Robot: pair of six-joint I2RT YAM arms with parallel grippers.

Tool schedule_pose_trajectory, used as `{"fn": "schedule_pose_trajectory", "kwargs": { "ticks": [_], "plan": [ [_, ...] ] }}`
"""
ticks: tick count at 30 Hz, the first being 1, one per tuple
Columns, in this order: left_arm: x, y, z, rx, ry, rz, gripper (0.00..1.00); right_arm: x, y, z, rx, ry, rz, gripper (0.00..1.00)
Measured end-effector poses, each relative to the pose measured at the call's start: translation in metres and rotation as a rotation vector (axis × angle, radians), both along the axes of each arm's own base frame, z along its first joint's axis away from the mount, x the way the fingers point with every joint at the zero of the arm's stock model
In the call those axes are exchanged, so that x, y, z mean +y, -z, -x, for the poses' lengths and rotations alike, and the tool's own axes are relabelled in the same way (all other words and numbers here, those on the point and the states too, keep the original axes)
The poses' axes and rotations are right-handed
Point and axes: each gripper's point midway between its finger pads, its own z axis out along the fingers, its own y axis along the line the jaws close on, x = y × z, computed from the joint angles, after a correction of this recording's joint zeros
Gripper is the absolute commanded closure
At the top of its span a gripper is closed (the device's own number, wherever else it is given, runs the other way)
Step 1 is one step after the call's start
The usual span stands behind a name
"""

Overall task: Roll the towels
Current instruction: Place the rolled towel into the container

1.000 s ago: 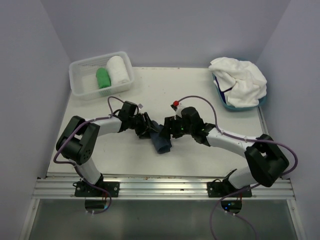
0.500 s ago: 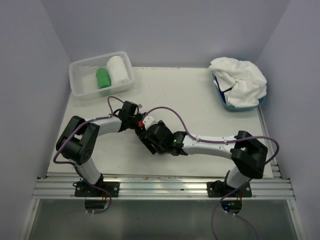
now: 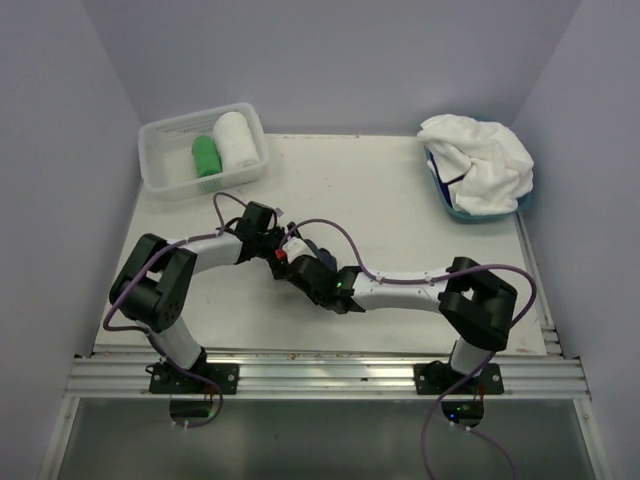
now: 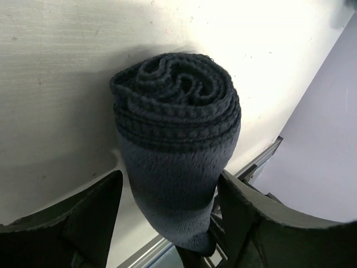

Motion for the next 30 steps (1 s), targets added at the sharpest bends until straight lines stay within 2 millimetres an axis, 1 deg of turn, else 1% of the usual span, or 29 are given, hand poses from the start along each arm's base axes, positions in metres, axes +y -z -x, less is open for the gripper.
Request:
{"fn": "schedule_pose_trajectory", "kwargs": {
  "ticks": [1, 2, 5, 8, 10, 12, 16, 20, 22, 23, 25, 30],
  "plan": [
    [0.0, -0.001, 0.0, -0.003, -0.002, -0.001, 0.25, 0.0, 0.0, -0.001, 0.011, 0.008, -0.021, 0.82],
    [0.0, -0.003, -0.001, -0.008, -0.003, 0.0, 0.23, -0.001, 0.0, -0.002, 0.023, 0.019, -0.048, 0.82],
    [0.001, -0.007, -0.001, -0.019, -0.002, 0.004, 0.2, -0.009, -0.003, -0.006, 0.074, 0.058, -0.147, 0.82],
    [0.0, -0.008, -0.001, -0.02, 0.0, 0.007, 0.2, -0.02, -0.007, -0.011, 0.136, 0.108, -0.27, 0.83],
    [0.0, -0.009, -0.001, -0.021, 0.003, 0.013, 0.2, -0.022, -0.01, -0.013, 0.167, 0.129, -0.365, 0.83],
    [-0.001, -0.01, 0.0, -0.02, 0.009, 0.021, 0.2, -0.023, -0.01, -0.011, 0.192, 0.137, -0.433, 0.83],
    [-0.004, -0.013, 0.001, -0.02, 0.021, 0.04, 0.2, -0.018, -0.009, -0.004, 0.25, 0.145, -0.562, 0.84],
    [-0.007, -0.014, 0.003, -0.024, 0.029, 0.061, 0.2, -0.013, -0.009, -0.003, 0.294, 0.164, -0.669, 0.85],
    [-0.008, -0.013, 0.005, -0.018, 0.033, 0.064, 0.19, -0.011, -0.011, -0.003, 0.317, 0.172, -0.724, 0.85],
    [-0.009, -0.013, 0.006, -0.015, 0.038, 0.065, 0.16, -0.01, -0.012, -0.003, 0.326, 0.176, -0.75, 0.85],
    [-0.011, -0.011, 0.007, -0.012, 0.044, 0.066, 0.14, -0.009, -0.013, -0.002, 0.344, 0.183, -0.791, 0.85],
    [-0.017, -0.01, 0.011, -0.004, 0.056, 0.09, 0.12, -0.005, -0.018, 0.0, 0.372, 0.181, -0.863, 0.85]
  ]
}}
